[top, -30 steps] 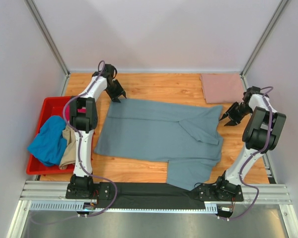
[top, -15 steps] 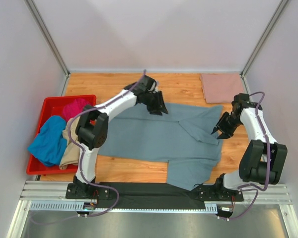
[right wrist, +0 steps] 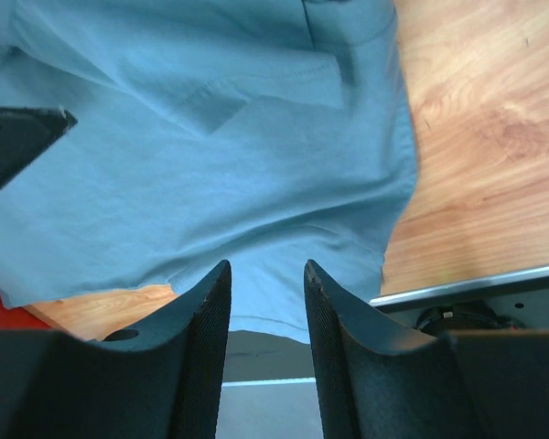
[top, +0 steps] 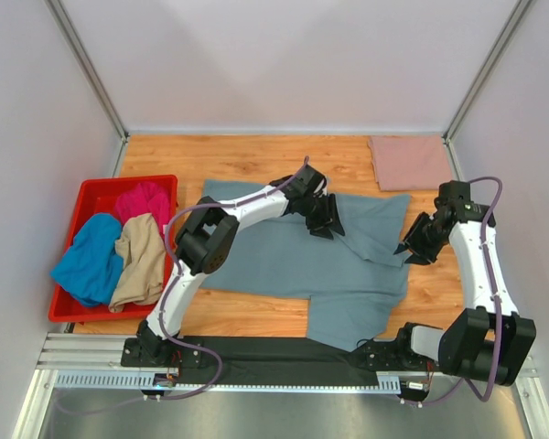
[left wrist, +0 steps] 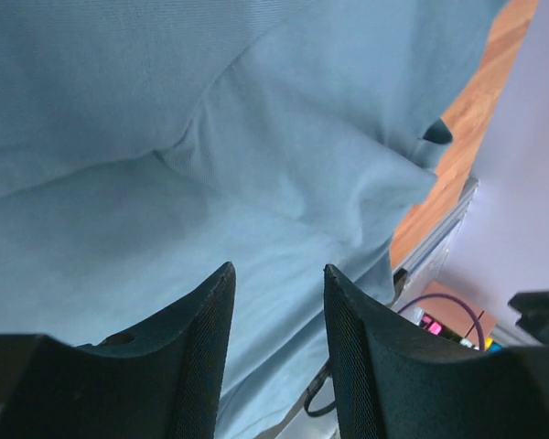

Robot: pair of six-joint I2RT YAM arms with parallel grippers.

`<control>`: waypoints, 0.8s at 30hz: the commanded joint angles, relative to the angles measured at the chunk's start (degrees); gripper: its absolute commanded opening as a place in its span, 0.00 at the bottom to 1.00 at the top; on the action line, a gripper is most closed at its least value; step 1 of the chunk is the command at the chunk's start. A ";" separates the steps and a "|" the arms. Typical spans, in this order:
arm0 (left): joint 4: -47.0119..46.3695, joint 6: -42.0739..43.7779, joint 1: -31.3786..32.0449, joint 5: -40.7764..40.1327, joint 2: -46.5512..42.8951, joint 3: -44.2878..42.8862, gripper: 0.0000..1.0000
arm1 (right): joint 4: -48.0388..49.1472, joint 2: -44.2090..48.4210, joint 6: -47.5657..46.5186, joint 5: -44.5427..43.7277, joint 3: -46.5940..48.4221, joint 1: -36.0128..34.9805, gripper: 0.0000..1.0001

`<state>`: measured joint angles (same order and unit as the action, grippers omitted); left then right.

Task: Fold and stack the t-shirts
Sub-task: Fold the tshirt

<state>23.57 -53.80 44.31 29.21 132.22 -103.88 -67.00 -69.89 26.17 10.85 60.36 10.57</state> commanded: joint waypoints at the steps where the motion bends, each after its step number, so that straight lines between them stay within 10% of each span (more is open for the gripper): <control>1: -2.56 -4.90 2.44 -0.64 2.59 -3.25 0.51 | -0.76 2.21 -0.25 -0.57 -2.43 -1.25 0.39; 24: 3.14 -7.19 3.67 -6.80 8.58 -11.00 0.41 | -1.99 4.67 -2.71 -7.25 -2.35 -7.40 0.39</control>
<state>25.54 -60.18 47.55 22.92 139.79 -112.33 -68.88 -66.89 24.36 4.97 58.02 3.55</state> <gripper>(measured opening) 0.411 0.392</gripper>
